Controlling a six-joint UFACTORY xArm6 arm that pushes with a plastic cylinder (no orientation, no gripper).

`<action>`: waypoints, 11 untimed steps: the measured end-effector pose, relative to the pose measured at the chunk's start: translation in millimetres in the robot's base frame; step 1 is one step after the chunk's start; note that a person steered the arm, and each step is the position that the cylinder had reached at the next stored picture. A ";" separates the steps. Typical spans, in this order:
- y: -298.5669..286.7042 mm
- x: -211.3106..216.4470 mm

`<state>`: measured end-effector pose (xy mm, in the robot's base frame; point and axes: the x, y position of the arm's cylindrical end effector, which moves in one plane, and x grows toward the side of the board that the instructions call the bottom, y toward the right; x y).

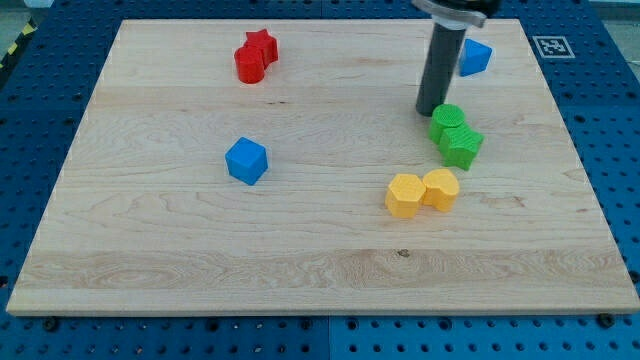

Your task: Push the blue triangle towards center

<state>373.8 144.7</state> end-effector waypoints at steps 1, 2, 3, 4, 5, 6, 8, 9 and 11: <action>54.1 -7.7; 94.3 -23.3; 101.8 -58.4; 104.8 -93.9; 112.3 -109.9; 112.3 -110.3; 79.0 -84.4; 49.6 -84.5; 29.3 -91.3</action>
